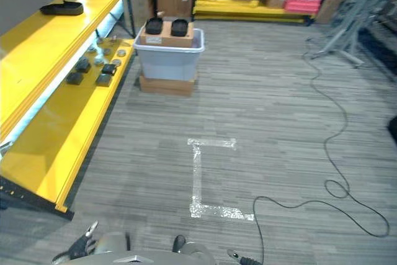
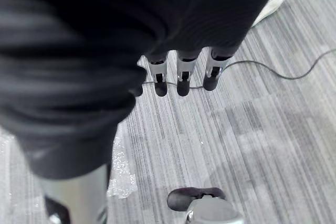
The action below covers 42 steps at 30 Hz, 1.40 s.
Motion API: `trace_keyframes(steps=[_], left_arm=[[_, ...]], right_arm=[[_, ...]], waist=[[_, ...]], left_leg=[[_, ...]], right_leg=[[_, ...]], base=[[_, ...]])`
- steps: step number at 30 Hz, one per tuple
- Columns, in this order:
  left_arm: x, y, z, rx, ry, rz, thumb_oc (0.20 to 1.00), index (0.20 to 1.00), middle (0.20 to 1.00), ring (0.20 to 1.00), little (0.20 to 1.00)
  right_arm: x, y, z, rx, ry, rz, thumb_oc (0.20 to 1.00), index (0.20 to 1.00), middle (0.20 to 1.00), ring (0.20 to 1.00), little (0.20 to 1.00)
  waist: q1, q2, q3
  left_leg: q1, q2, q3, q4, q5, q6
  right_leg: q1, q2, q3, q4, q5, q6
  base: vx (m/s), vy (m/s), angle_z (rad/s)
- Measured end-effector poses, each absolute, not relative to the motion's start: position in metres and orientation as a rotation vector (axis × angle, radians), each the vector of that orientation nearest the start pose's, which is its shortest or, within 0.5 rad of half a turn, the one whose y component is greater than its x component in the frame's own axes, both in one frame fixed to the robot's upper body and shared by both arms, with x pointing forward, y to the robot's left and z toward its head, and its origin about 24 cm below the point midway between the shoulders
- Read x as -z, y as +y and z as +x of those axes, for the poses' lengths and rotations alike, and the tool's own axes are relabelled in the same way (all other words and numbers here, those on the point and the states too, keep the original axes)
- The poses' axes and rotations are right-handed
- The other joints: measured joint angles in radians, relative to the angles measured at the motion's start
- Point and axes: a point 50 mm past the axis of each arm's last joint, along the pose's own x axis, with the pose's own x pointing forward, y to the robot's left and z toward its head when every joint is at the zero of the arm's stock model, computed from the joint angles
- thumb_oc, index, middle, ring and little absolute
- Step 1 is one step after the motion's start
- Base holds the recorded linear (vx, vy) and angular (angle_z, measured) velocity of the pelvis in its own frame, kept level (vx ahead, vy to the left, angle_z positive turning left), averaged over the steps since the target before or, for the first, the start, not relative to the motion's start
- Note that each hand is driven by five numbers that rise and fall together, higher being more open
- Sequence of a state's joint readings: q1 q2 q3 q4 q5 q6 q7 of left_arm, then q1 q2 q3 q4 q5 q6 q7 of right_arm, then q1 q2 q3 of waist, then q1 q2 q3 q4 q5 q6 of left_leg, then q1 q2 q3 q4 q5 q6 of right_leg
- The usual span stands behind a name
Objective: Move parts from the plastic box to the shelf.
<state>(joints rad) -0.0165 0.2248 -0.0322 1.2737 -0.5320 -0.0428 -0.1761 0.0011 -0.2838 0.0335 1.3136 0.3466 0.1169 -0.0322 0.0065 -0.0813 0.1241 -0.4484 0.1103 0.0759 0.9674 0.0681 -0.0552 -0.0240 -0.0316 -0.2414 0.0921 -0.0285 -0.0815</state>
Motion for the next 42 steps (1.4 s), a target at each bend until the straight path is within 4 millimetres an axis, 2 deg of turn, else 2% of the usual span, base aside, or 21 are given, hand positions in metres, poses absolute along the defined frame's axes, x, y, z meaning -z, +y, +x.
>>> trace_keyframes(steps=[4, 5, 8, 13, 17, 18, 20, 22, 23, 24, 27, 28, 29, 30, 31, 34, 36, 37, 39, 41, 42], left_arm=[[0.163, 0.231, 0.083, -0.333, 1.114, -0.383, 1.000, 1.000, 1.000, 1.000, 1.000], [0.163, 0.232, 0.081, -0.346, 1.113, -0.394, 1.000, 1.000, 1.000, 1.000, 1.000], [0.164, 0.232, 0.076, -0.382, 1.123, -0.426, 1.000, 1.000, 1.000, 1.000, 1.000], [0.164, 0.233, 0.078, -0.438, 1.100, -0.486, 1.000, 1.000, 1.000, 1.000, 1.000], [0.163, 0.232, 0.086, -0.437, 1.087, -0.474, 1.000, 1.000, 1.000, 1.000, 1.000], [0.164, 0.228, 0.084, -0.431, 1.092, -0.483, 1.000, 1.000, 1.000, 1.000, 1.000], [0.161, 0.237, 0.084, -0.397, 1.102, -0.412, 1.000, 1.000, 1.000, 1.000, 1.000], [0.160, 0.242, 0.082, -0.379, 1.120, -0.362, 1.000, 1.000, 1.000, 1.000, 1.000], [0.160, 0.242, 0.085, -0.376, 1.117, -0.359, 1.000, 1.000, 1.000, 1.000, 1.000], [0.158, 0.241, 0.091, -0.359, 1.102, -0.351, 1.000, 1.000, 1.000, 1.000, 1.000], [0.151, 0.239, 0.119, -0.315, 1.040, -0.332, 1.000, 1.000, 1.000, 1.000, 1.000], [0.152, 0.239, 0.119, -0.324, 1.045, -0.335, 1.000, 1.000, 1.000, 1.000, 1.000], [0.152, 0.243, 0.115, -0.348, 1.051, -0.337, 1.000, 1.000, 1.000, 1.000, 1.000], [0.151, 0.249, 0.113, -0.370, 1.052, -0.340, 1.000, 1.000, 1.000, 1.000, 1.000], [0.153, 0.249, 0.108, -0.377, 1.065, -0.341, 1.000, 1.000, 1.000, 1.000, 1.000], [0.159, 0.245, 0.085, -0.370, 1.113, -0.344, 1.000, 1.000, 1.000, 1.000, 1.000], [0.164, 0.241, 0.055, -0.369, 1.167, -0.344, 1.000, 1.000, 1.000, 1.000, 1.000], [0.164, 0.240, 0.054, -0.367, 1.168, -0.345, 1.000, 1.000, 1.000, 1.000, 1.000], [0.164, 0.231, 0.071, -0.342, 1.137, -0.365, 1.000, 1.000, 1.000, 1.000, 1.000], [0.165, 0.221, 0.076, -0.318, 1.126, -0.392, 1.000, 1.000, 1.000, 1.000, 1.000], [0.166, 0.216, 0.076, -0.301, 1.122, -0.409, 1.000, 1.000, 1.000, 1.000, 1.000]], right_arm=[[0.162, -0.257, 0.064, 0.350, 1.382, -0.026, 1.000, 1.000, 1.000, 1.000, 1.000], [0.162, -0.258, 0.067, 0.345, 1.378, -0.035, 1.000, 1.000, 1.000, 1.000, 1.000], [0.161, -0.263, 0.061, 0.350, 1.400, -0.057, 1.000, 1.000, 1.000, 1.000, 1.000], [0.159, -0.274, 0.054, 0.328, 1.417, -0.134, 1.000, 1.000, 1.000, 1.000, 1.000], [0.156, -0.283, 0.047, 0.347, 1.429, -0.157, 1.000, 1.000, 1.000, 1.000, 1.000], [0.155, -0.287, 0.044, 0.354, 1.431, -0.164, 1.000, 1.000, 1.000, 1.000, 1.000], [0.162, -0.263, 0.052, 0.300, 1.393, -0.112, 1.000, 1.000, 1.000, 1.000, 1.000], [0.163, -0.252, 0.064, 0.276, 1.348, -0.084, 1.000, 1.000, 1.000, 1.000, 1.000], [0.163, -0.250, 0.067, 0.268, 1.337, -0.081, 1.000, 1.000, 1.000, 1.000, 1.000], [0.163, -0.247, 0.070, 0.261, 1.328, -0.077, 1.000, 1.000, 1.000, 1.000, 1.000], [0.160, -0.247, 0.088, 0.279, 1.270, -0.033, 1.000, 1.000, 1.000, 1.000, 1.000], [0.158, -0.249, 0.090, 0.287, 1.256, -0.033, 1.000, 1.000, 1.000, 1.000, 1.000], [0.159, -0.247, 0.090, 0.283, 1.249, -0.026, 1.000, 1.000, 1.000, 1.000, 1.000], [0.160, -0.247, 0.085, 0.290, 1.253, -0.019, 1.000, 1.000, 1.000, 1.000, 1.000], [0.162, -0.248, 0.075, 0.309, 1.272, -0.009, 1.000, 1.000, 1.000, 1.000, 1.000], [0.167, -0.249, 0.031, 0.400, 1.365, 0.058, 1.000, 1.000, 1.000, 1.000, 1.000], [0.169, -0.244, 0.014, 0.408, 1.412, 0.068, 1.000, 1.000, 1.000, 1.000, 1.000], [0.169, -0.246, 0.024, 0.402, 1.388, 0.058, 1.000, 1.000, 1.000, 1.000, 1.000], [0.166, -0.251, 0.050, 0.388, 1.344, 0.032, 1.000, 1.000, 1.000, 1.000, 1.000], [0.163, -0.256, 0.062, 0.372, 1.312, 0.006, 1.000, 1.000, 1.000, 1.000, 1.000], [0.159, -0.261, 0.074, 0.370, 1.275, -0.003, 1.000, 1.000, 1.000, 1.000, 1.000]], waist=[[0.004, 0.020, 0.013], [0.016, 0.030, 0.025], [0.014, 0.070, 0.025], [0.033, 0.062, 0.076], [0.045, 0.044, 0.065], [0.046, 0.082, 0.051], [0.074, 0.050, 0.018], [0.064, 0.001, 0.000], [0.062, 0.000, -0.002], [0.063, 0.013, -0.006], [0.060, 0.090, 0.011], [0.050, 0.091, 0.017], [0.038, 0.050, 0.032], [0.005, 0.046, 0.037], [-0.015, 0.010, 0.052], [-0.026, -0.005, 0.062], [-0.019, 0.012, 0.066], [-0.013, 0.027, 0.058], [-0.014, 0.033, 0.062], [-0.007, 0.036, 0.030], [0.003, 0.047, -0.011]], left_leg=[[0.057, -0.026, 0.157, -0.627, -0.002, -0.016], [0.066, -0.033, 0.145, -0.746, 0.017, -0.025], [0.105, -0.022, 0.104, -1.055, 0.055, -0.039], [0.075, -0.003, 0.090, -0.963, 0.070, -0.013], [0.145, -0.065, 0.119, -0.747, 0.042, 0.038], [0.193, -0.051, 0.115, -0.782, 0.002, 0.063], [0.295, -0.120, 0.162, -0.820, 0.010, 0.149], [0.349, -0.208, 0.168, -0.852, -0.028, 0.183], [0.363, -0.229, 0.171, -0.860, -0.033, 0.189], [0.386, -0.238, 0.157, -0.879, -0.056, 0.199], [0.398, -0.199, 0.112, -0.924, -0.035, 0.136], [0.413, -0.204, 0.127, -0.930, -0.093, 0.040], [0.399, -0.200, 0.196, -0.854, -0.188, 0.030], [0.372, -0.188, 0.167, -0.763, -0.215, 0.099], [0.395, -0.235, 0.163, -0.741, -0.231, 0.158], [0.458, -0.254, 0.099, -0.707, -0.314, 0.148], [0.596, -0.235, 0.059, -0.735, -0.367, 0.110], [0.649, -0.219, 0.050, -0.766, -0.370, 0.098], [0.660, -0.189, 0.026, -0.641, -0.372, 0.046], [0.671, -0.168, 0.016, -0.574, -0.323, -0.032], [0.650, -0.150, 0.033, -0.487, -0.252, -0.028]], right_leg=[[0.082, 0.055, 0.023, -0.097, 0.001, 0.053], [0.098, 0.078, 0.039, -0.096, 0.005, 0.024], [0.158, 0.143, 0.074, -0.127, -0.030, 0.059], [0.255, 0.133, 0.155, -0.101, -0.088, 0.054], [0.351, 0.069, 0.165, -0.024, -0.208, 0.087], [0.337, 0.086, 0.132, 0.060, -0.226, 0.106], [0.176, -0.046, 0.042, 0.512, -0.255, 0.132], [0.040, -0.199, 0.023, 0.842, -0.174, 0.151], [0.003, -0.228, 0.034, 0.895, -0.189, 0.164], [-0.050, -0.222, 0.045, 0.894, -0.207, 0.177], [-0.212, -0.096, 0.006, 0.529, -0.243, 0.170], [-0.268, -0.060, 0.005, 0.301, -0.150, 0.163], [-0.288, -0.080, 0.016, 0.191, -0.095, 0.189], [-0.301, -0.116, 0.050, 0.102, -0.037, 0.276], [-0.322, -0.171, 0.068, 0.024, 0.040, 0.294], [-0.365, -0.176, 0.102, -0.176, 0.139, 0.274], [-0.305, -0.132, 0.059, -0.009, 0.133, 0.196], [-0.271, -0.086, 0.041, 0.036, 0.132, 0.167], [-0.204, -0.051, 0.072, 0.112, 0.136, 0.047], [-0.157, -0.046, 0.061, 0.143, 0.106, 0.054], [-0.127, -0.029, 0.058, 0.137, 0.071, 0.039]], base=[[0.39, 0.126, -0.38], [0.62, 0.240, -0.65], [0.59, 0.220, -0.43], [0.48, 0.204, -0.52], [0.54, 0.257, -0.24], [0.54, 0.397, -0.04], [0.36, 0.284, -0.21], [0.20, 0.085, 0.05], [0.20, 0.001, 0.26], [0.18, -0.085, 0.24], [0.32, -0.163, 0.32], [0.59, -0.260, 0.20], [0.64, -0.249, 0.43], [0.58, -0.182, 0.76], [0.61, -0.187, 0.87], [0.77, -0.304, 0.69], [0.79, -0.399, 0.60], [0.83, -0.426, 0.51], [0.72, -0.354, 0.59], [0.48, -0.277, 0.38], [0.33, -0.242, 0.02]])
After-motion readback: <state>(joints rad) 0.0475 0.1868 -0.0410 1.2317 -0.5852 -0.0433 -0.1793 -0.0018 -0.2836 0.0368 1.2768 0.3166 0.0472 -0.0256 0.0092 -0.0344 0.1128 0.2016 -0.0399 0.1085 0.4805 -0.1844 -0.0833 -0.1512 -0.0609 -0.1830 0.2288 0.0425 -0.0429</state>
